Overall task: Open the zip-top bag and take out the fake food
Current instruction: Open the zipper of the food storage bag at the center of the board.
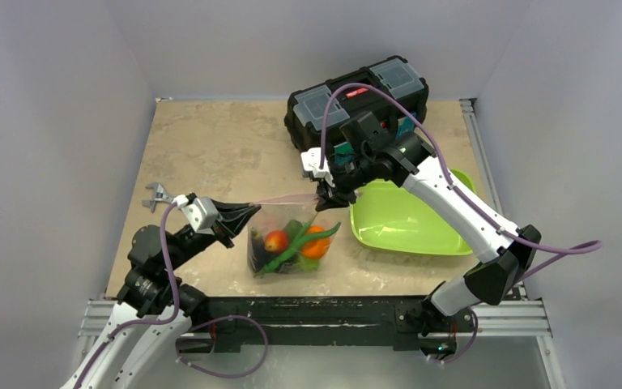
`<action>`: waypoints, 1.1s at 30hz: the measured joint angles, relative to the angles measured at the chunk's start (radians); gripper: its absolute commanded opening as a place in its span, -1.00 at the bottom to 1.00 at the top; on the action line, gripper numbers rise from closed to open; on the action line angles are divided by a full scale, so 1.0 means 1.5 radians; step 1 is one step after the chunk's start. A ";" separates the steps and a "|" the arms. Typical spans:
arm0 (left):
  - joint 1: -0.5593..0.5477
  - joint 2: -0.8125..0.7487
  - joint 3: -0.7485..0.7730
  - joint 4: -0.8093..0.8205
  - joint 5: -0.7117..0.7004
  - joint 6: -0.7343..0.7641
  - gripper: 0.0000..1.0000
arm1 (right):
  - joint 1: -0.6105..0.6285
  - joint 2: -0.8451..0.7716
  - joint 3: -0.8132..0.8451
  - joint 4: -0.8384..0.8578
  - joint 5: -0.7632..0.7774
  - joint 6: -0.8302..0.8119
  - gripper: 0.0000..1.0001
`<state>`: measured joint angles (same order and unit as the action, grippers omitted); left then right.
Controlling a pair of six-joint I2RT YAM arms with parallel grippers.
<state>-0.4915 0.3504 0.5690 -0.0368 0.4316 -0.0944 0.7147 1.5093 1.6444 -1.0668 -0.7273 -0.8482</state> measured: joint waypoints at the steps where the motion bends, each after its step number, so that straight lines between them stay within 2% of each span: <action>1: 0.000 0.000 0.000 0.001 0.001 0.000 -1.00 | 0.001 0.002 0.000 0.003 0.002 0.003 -0.92; 2: 0.000 0.000 0.000 0.001 0.001 0.000 -1.00 | 0.001 0.004 0.000 0.006 0.003 0.006 -1.00; 24: 0.000 0.015 0.001 0.000 0.037 -0.037 -1.00 | 0.003 0.033 0.028 0.006 0.008 0.019 -1.00; 25: 0.000 0.017 0.001 -0.004 0.040 -0.039 -0.95 | 0.003 0.036 0.032 0.008 0.009 0.021 -1.00; 27: 0.000 0.020 0.004 -0.014 0.044 -0.043 -0.63 | 0.003 0.041 0.037 0.010 0.016 0.027 -1.00; 29: 0.000 0.020 0.013 -0.035 0.047 -0.047 0.04 | 0.003 0.046 0.047 0.010 0.022 0.032 -1.00; 31: 0.000 0.020 0.034 -0.069 0.048 -0.050 0.54 | 0.003 0.049 0.058 0.011 0.026 0.034 -1.00; 33: 0.000 0.018 0.069 -0.111 0.038 -0.061 0.78 | 0.004 0.049 0.068 0.011 0.036 0.034 -1.00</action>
<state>-0.4915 0.3775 0.6731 -0.2028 0.4892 -0.1864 0.7200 1.5829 1.7470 -1.0496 -0.6735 -0.7971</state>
